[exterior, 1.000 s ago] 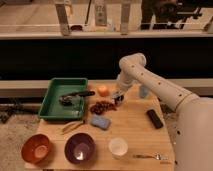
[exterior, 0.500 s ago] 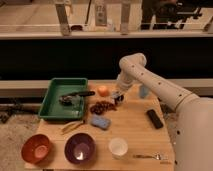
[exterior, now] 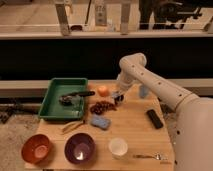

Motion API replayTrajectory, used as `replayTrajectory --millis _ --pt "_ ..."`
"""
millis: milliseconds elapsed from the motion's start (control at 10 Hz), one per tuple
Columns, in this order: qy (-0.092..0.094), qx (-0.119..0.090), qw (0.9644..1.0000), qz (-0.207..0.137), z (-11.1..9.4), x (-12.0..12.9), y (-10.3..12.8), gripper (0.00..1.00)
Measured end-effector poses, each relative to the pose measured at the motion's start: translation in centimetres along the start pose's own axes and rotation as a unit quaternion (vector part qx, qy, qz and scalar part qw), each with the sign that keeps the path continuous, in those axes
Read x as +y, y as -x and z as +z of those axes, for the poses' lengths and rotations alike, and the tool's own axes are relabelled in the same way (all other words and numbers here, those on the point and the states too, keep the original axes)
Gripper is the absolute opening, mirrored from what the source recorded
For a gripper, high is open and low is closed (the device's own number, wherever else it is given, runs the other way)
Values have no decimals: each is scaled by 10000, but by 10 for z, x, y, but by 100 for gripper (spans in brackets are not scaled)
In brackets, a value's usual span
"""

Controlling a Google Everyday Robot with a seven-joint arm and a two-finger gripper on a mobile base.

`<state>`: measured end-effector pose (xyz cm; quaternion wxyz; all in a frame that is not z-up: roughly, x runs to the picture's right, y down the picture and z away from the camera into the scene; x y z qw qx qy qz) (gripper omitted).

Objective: Place towel in metal cup

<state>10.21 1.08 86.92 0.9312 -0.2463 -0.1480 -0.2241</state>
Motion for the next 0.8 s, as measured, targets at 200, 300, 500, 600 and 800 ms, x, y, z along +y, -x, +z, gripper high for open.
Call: replayTrajectory --millis 200,300,500,600,800 --pt "-9 -1 10000 -5 0 0 0 7" --pt "-11 -3 10000 -13 0 0 0 7" --pt "-20 -10 10000 -31 0 -1 -1 7" --pt "-23 -13 10000 -39 0 -1 -2 7" --pt "-29 -19 10000 -53 0 -1 -2 7"
